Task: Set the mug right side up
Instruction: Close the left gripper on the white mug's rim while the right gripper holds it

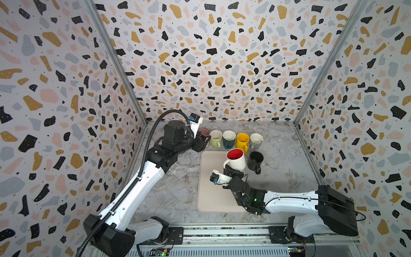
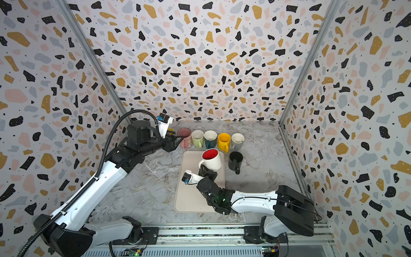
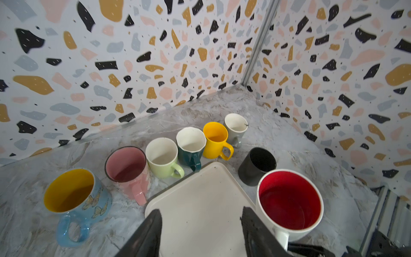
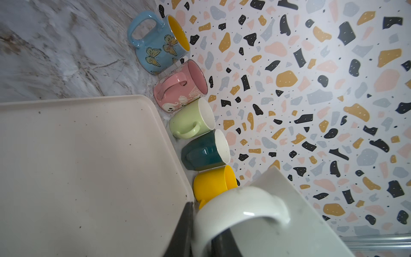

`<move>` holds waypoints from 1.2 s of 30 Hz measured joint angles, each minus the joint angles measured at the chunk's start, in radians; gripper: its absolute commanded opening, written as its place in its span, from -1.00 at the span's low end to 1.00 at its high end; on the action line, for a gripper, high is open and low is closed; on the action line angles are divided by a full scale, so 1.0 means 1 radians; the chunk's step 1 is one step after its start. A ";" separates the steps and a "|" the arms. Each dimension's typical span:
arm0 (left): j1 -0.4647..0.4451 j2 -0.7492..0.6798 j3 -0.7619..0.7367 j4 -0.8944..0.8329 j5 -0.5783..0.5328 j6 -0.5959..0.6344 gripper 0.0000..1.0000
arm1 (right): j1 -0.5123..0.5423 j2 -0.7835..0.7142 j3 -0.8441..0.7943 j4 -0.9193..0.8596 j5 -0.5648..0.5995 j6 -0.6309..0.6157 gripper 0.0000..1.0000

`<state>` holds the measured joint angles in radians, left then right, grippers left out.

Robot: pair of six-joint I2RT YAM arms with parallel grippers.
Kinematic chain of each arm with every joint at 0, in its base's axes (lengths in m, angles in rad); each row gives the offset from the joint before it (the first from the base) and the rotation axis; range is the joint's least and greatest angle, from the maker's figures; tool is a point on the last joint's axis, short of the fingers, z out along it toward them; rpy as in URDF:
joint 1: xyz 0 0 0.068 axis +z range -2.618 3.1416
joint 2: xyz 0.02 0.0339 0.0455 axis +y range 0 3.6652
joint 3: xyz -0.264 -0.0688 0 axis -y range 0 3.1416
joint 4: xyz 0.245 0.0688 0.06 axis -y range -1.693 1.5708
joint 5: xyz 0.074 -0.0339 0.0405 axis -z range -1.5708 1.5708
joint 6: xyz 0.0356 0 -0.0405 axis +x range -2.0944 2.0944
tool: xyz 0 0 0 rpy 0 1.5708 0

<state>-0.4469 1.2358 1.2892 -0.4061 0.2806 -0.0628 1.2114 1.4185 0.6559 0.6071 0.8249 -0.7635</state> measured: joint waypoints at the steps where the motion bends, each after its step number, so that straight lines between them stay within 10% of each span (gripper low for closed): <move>1: -0.003 0.006 0.000 -0.016 0.006 0.010 0.15 | 0.000 0.000 -0.005 0.026 0.000 -0.016 -1.00; 12: -0.180 0.042 0.032 -0.163 0.033 0.139 0.16 | 0.000 0.087 -0.008 0.340 0.003 -0.203 -1.00; 36: -0.217 0.098 0.031 -0.217 0.022 0.180 0.13 | 0.024 0.170 -0.009 0.584 0.009 -0.354 -1.00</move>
<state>-0.6636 1.3334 1.3205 -0.6235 0.3023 0.1177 1.2358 1.5887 0.6472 1.1908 0.8341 -1.1179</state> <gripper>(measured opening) 0.568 0.152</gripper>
